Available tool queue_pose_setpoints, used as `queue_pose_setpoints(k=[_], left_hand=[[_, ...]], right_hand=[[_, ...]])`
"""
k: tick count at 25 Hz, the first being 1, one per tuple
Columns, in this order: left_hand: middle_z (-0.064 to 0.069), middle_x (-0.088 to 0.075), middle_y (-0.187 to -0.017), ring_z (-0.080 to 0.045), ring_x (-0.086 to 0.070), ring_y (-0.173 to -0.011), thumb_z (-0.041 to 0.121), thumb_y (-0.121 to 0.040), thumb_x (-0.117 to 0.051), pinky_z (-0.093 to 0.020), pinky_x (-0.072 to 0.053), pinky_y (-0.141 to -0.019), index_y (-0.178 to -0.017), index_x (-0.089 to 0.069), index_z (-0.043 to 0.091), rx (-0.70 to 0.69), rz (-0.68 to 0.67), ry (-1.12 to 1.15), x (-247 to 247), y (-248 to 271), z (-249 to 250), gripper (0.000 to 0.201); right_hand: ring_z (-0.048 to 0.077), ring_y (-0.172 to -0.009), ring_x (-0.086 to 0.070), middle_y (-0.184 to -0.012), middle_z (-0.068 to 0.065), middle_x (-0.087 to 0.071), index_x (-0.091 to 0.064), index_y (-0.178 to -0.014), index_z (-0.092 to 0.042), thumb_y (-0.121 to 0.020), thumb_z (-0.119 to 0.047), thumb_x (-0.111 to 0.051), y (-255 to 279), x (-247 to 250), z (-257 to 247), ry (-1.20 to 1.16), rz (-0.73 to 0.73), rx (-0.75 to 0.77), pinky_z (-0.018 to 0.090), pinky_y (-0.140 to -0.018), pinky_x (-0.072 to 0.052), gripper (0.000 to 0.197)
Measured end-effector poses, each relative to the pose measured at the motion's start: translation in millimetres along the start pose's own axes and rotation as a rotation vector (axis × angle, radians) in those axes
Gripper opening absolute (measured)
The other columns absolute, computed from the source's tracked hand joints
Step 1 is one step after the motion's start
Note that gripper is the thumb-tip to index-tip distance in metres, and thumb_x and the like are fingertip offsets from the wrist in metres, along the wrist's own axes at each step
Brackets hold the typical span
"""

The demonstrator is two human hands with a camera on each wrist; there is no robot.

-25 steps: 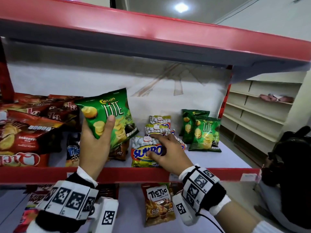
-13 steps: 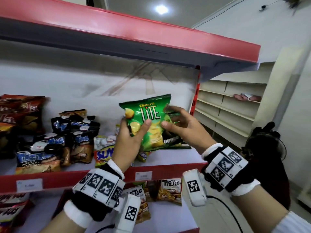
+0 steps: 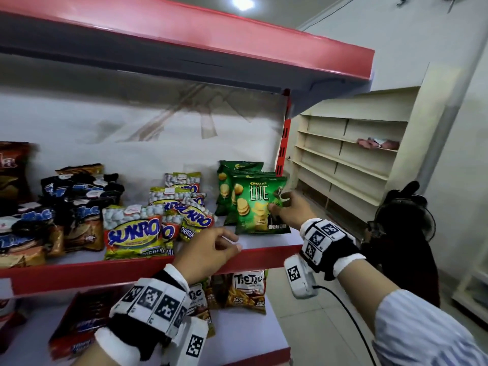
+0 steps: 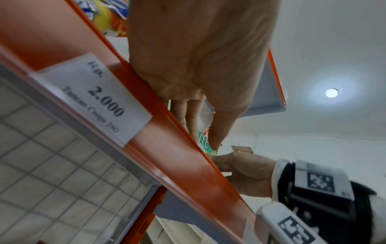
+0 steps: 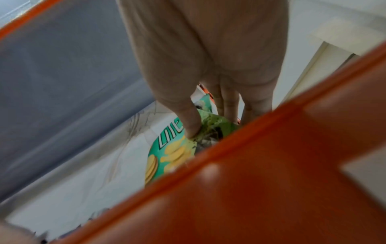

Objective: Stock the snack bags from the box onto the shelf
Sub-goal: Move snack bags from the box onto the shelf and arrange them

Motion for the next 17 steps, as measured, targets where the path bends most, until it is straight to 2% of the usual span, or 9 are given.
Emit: queue_pose_setpoints(k=[1, 3, 5, 7, 9, 11, 12, 15, 17], left_hand=[[0.012, -0.068, -0.085, -0.002, -0.063, -0.083, 0.035, -0.087, -0.065, -0.022, -0.048, -0.071, -0.102, -0.063, 0.025, -0.002, 0.000, 0.010, 1.6, 0.5, -0.3, 0.017], [0.012, -0.068, -0.086, 0.000, -0.062, -0.083, 0.034, -0.087, -0.065, -0.019, -0.048, -0.071, -0.101, -0.064, 0.025, -0.019, -0.007, 0.027, 4.5, 2.3, -0.2, 0.016], [0.011, -0.068, -0.089, 0.001, -0.061, -0.083, 0.033, -0.087, -0.065, -0.013, -0.045, -0.068, -0.102, -0.064, 0.025, -0.039, -0.010, 0.016, 5.3, 4.8, -1.0, 0.016], [0.011, -0.067, -0.090, 0.001, -0.060, -0.082, 0.030, -0.087, -0.065, -0.006, -0.042, -0.064, -0.101, -0.065, 0.024, -0.054, -0.010, 0.025, 4.8, 7.3, -1.0, 0.015], [0.013, -0.064, -0.087, 0.005, -0.057, -0.078, 0.025, -0.087, -0.066, -0.004, -0.042, -0.064, -0.099, -0.066, 0.022, -0.072, 0.005, 0.072, 6.2, 10.0, 0.9, 0.012], [0.016, -0.063, -0.085, 0.008, -0.056, -0.079, 0.023, -0.088, -0.064, -0.008, -0.044, -0.070, -0.095, -0.067, 0.021, -0.113, 0.104, 0.121, 15.8, 15.1, 5.6, 0.008], [0.015, -0.063, -0.084, 0.007, -0.056, -0.079, 0.023, -0.089, -0.063, -0.011, -0.044, -0.072, -0.092, -0.067, 0.021, -0.132, 0.186, 0.159, 25.0, 21.5, 5.0, 0.005], [0.009, -0.065, -0.078, -0.005, -0.059, -0.076, 0.023, -0.090, -0.062, -0.016, -0.045, -0.069, -0.085, -0.068, 0.017, -0.158, 0.385, 0.250, 54.1, 49.6, -8.9, 0.010], [0.008, -0.065, -0.077, -0.006, -0.059, -0.074, 0.022, -0.091, -0.061, -0.015, -0.045, -0.067, -0.083, -0.067, 0.015, -0.174, 0.406, 0.285, 68.3, 73.1, -24.1, 0.012]], right_hand=[[0.025, -0.100, -0.060, -0.110, 0.007, -0.061, -0.048, -0.122, -0.015, -0.083, -0.031, -0.070, -1.7, -6.7, 3.3, -0.023, -0.030, -0.014, 0.037, -0.091, -0.049, 0.048], [0.028, -0.096, -0.062, -0.106, 0.010, -0.062, -0.045, -0.121, -0.017, -0.082, -0.028, -0.071, -1.6, -13.2, 6.0, -0.066, -0.057, -0.035, 0.039, -0.088, -0.051, 0.048], [0.029, -0.097, -0.061, -0.111, 0.013, -0.061, -0.043, -0.122, -0.016, -0.081, -0.025, -0.070, -0.1, -9.2, 3.4, -0.087, -0.023, -0.013, 0.040, -0.089, -0.051, 0.050], [0.027, -0.107, -0.056, -0.119, 0.011, -0.056, -0.044, -0.128, -0.013, -0.082, -0.023, -0.068, 8.8, 7.9, -8.8, -0.049, 0.126, 0.070, 0.034, -0.092, -0.046, 0.053], [0.021, -0.104, -0.056, -0.112, 0.006, -0.058, -0.053, -0.119, -0.014, -0.083, -0.018, -0.065, 31.8, 23.6, -29.9, -0.061, 0.298, 0.202, 0.026, -0.085, -0.041, 0.038], [0.014, -0.090, -0.059, -0.097, 0.000, -0.064, -0.059, -0.100, -0.020, -0.083, -0.010, -0.061, 63.9, 24.5, -51.4, -0.146, 0.360, 0.328, 0.021, -0.076, -0.040, 0.019], [0.012, -0.082, -0.059, -0.090, -0.001, -0.065, -0.059, -0.093, -0.021, -0.083, -0.008, -0.060, 81.3, 17.5, -59.8, -0.183, 0.345, 0.369, 0.022, -0.073, -0.041, 0.017], [0.018, -0.079, -0.059, -0.080, 0.001, -0.063, -0.061, -0.091, -0.015, -0.084, -0.004, -0.059, 130.8, -16.5, -75.3, -0.208, 0.277, 0.446, 0.029, -0.071, -0.046, 0.013], [0.023, -0.084, -0.059, -0.082, 0.000, -0.061, -0.061, -0.092, -0.011, -0.085, -0.004, -0.060, 161.4, -43.0, -80.7, -0.180, 0.259, 0.487, 0.032, -0.074, -0.047, 0.011]])
Point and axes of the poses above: each hand's wrist, its own y-axis away from the middle knuckle, its own x-axis out of the back of the hand, z = x × y, the point moved 8 cm from there along -y, towards the middle knuckle
